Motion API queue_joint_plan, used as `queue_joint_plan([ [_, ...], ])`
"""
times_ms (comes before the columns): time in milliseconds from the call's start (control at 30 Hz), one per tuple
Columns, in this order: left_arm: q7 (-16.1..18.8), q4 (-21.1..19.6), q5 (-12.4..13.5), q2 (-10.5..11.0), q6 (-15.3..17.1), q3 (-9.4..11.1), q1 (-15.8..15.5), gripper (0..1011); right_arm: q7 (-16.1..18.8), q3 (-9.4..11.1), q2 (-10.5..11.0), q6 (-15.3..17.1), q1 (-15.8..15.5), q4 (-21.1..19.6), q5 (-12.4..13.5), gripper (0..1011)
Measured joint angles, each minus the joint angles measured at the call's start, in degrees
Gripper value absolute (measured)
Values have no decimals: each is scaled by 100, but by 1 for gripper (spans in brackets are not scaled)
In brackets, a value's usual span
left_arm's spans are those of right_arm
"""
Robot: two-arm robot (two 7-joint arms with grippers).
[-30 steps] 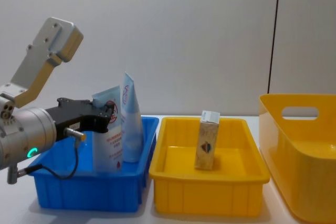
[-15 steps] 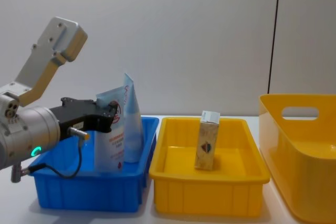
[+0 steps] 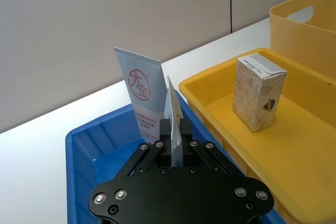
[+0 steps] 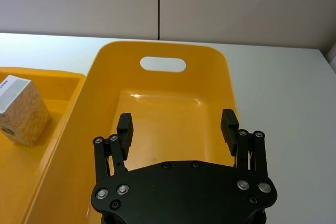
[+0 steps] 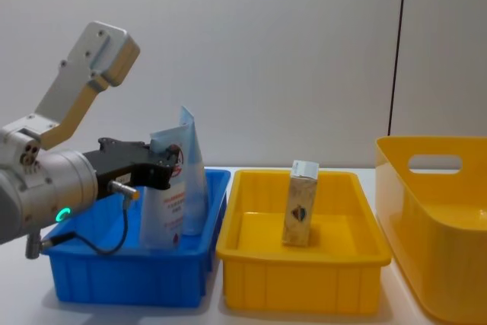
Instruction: Bimanual collaborative sorting of washing and personal care products
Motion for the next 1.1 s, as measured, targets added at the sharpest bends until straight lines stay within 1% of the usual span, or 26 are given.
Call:
queue_joint_plan([
  [67, 7, -34, 21, 0, 20, 0, -1, 84, 0, 0, 0, 0, 0, 0, 0, 1004],
  [167, 35, -153, 70, 7, 72, -4, -6, 84, 0, 0, 0, 0, 0, 0, 0, 1004],
  [267, 87, -355, 139, 31, 164, -19, -4, 84, 0, 0, 0, 0, 0, 0, 0, 1004],
  [300, 87, -355, 139, 31, 164, -19, -4, 84, 0, 0, 0, 0, 0, 0, 0, 1004],
  [467, 173, -726, 257, 92, 350, -45, 29, 84, 0, 0, 0, 0, 0, 0, 0, 1004],
  [500, 205, -859, 292, 114, 415, -54, 46, 84, 0, 0, 0, 0, 0, 0, 0, 1004],
  [600, 248, -1028, 345, 145, 520, -66, 73, 84, 0, 0, 0, 0, 0, 0, 0, 1004],
  [633, 270, -1151, 375, 165, 580, -76, 90, 84, 0, 0, 0, 0, 0, 0, 0, 1004],
  [767, 296, -1369, 432, 201, 698, -94, 116, 84, 0, 0, 0, 0, 0, 0, 0, 1004],
  [833, 292, -1477, 446, 220, 715, -109, 120, 84, 0, 0, 0, 0, 0, 0, 0, 1004],
  [933, 254, -1529, 448, 236, 704, -124, 116, 84, 0, 0, 0, 0, 0, 0, 0, 1004],
  [1033, 144, -1539, 427, 249, 592, -145, 73, 84, 5, -8, 1, -18, 6, 4, -6, 1004],
  [1100, 38, -1475, 383, 248, 474, -160, 10, 84, 17, -35, 9, -70, 19, 19, -27, 1004],
])
